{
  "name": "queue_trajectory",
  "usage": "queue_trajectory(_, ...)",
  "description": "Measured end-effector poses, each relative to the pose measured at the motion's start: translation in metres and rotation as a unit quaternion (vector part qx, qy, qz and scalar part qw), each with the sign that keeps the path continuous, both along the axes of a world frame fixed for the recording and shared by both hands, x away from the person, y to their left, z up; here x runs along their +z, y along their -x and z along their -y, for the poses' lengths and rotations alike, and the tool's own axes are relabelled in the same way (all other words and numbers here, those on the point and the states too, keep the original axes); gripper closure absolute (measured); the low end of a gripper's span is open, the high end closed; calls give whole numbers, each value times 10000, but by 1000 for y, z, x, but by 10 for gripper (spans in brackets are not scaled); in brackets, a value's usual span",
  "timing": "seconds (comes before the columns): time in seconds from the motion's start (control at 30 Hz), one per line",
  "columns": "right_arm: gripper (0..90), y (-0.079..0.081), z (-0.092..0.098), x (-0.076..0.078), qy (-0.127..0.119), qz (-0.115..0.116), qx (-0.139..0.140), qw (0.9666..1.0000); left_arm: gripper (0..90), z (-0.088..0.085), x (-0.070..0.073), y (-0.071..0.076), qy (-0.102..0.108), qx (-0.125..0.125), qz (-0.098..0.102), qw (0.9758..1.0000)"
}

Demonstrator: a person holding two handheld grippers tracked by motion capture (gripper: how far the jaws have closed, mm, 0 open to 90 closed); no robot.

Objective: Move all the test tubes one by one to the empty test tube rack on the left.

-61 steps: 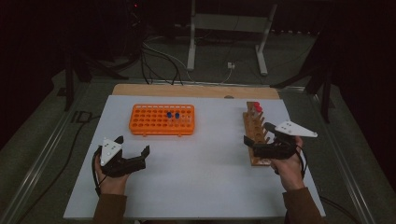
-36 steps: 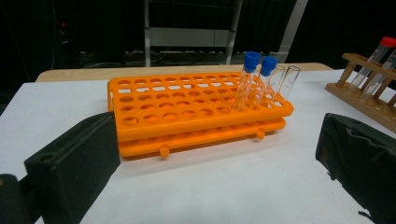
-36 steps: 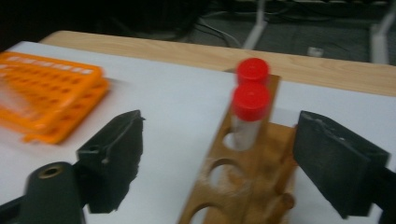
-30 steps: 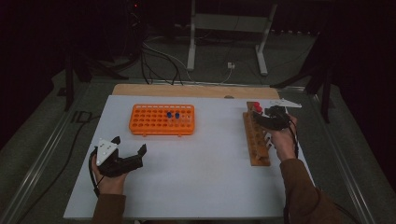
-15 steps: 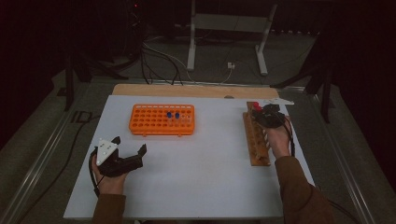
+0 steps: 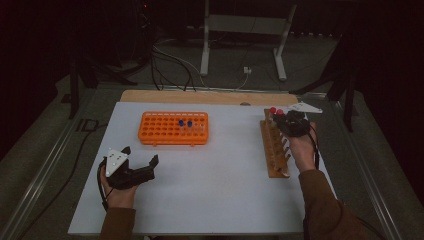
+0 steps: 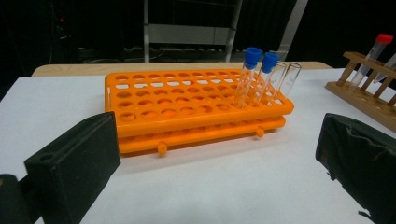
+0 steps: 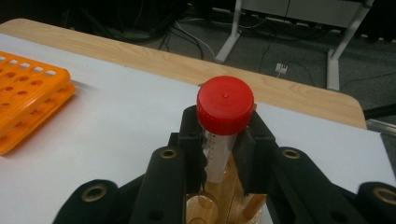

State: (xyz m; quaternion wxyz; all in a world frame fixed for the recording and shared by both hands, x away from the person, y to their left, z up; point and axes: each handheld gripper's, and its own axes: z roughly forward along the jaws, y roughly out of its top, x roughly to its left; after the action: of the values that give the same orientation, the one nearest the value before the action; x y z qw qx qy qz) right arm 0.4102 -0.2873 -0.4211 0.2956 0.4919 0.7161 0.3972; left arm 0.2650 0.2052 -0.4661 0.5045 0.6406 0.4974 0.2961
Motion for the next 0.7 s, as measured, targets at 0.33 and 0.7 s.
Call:
queue_trajectory(0.33, 751, 11, 4, 14, -143, 269, 37, 9995, 6, 0, -1, -1, 5, -5, -24, 10000)
queue_trajectory(0.7, 750, 28, -2, 35, -220, 515, 376, 9977, 6, 2, -2, -1, -31, -20, -30, 10000)
